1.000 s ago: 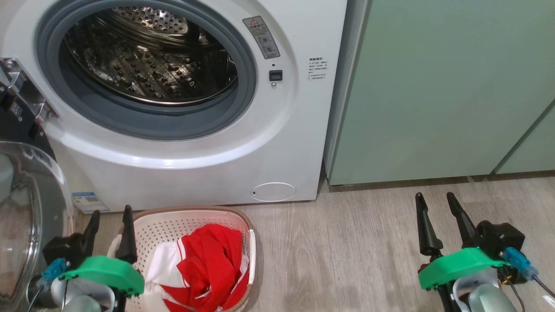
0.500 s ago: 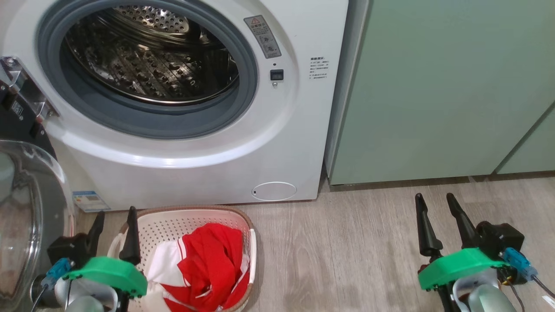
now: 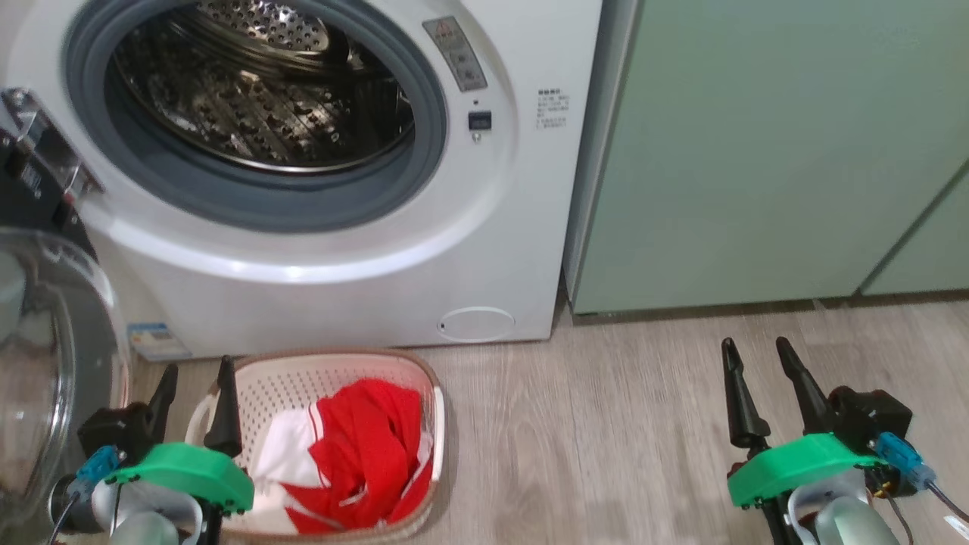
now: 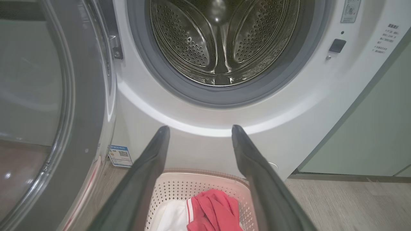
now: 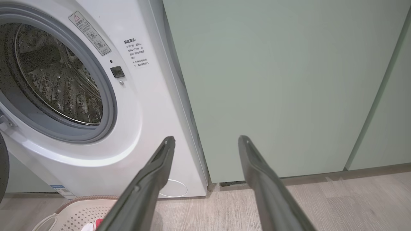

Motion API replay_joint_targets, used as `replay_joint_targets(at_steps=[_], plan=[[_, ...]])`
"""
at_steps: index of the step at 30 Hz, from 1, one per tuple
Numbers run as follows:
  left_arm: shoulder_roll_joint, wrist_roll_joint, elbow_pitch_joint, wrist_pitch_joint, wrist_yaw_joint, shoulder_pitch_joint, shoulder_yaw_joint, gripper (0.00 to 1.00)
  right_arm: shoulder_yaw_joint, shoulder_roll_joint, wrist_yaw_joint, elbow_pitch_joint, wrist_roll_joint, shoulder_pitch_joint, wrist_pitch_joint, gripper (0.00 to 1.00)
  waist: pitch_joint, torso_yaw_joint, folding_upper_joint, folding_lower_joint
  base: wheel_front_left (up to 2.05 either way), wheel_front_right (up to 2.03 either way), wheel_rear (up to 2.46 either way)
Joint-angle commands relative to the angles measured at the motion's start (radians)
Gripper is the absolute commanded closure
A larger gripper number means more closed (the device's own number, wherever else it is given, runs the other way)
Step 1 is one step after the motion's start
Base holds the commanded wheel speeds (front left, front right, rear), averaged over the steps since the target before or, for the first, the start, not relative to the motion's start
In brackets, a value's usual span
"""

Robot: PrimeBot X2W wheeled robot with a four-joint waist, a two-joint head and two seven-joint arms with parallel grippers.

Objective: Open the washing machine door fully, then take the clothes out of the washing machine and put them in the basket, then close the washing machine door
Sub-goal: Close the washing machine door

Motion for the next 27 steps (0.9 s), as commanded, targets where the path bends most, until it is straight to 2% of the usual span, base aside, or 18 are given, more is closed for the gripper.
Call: replay_joint_targets(at_steps=[1,15,21,27], plan=[[0.024,-0.005,-0.025,-0.009,-0.006,-0.045,0.037,0.0,0.023,0.003,-0.001,-0.028,-0.002,-0.012,-0.006,0.0,0.002,0.001,0.0,0.0,-1.86,1.86,0.0],[0.023,0.001,-0.031,-0.009,-0.006,-0.05,0.044,0.0,0.024,0.003,-0.001,-0.028,-0.001,-0.015,-0.006,0.0,0.011,0.005,0.0,0.0,-1.95,1.94,0.01],[0.011,0.004,-0.046,-0.009,-0.006,-0.043,0.049,0.0,0.024,0.002,-0.001,-0.028,0.0,-0.016,-0.006,0.0,0.01,0.006,0.0,0.0,-0.9,0.9,0.0],[0.001,0.006,-0.054,-0.009,-0.006,-0.038,0.048,0.0,0.023,0.002,-0.001,-0.028,0.0,-0.015,-0.006,0.0,0.009,0.01,0.0,0.0,0.0,0.0,0.0]])
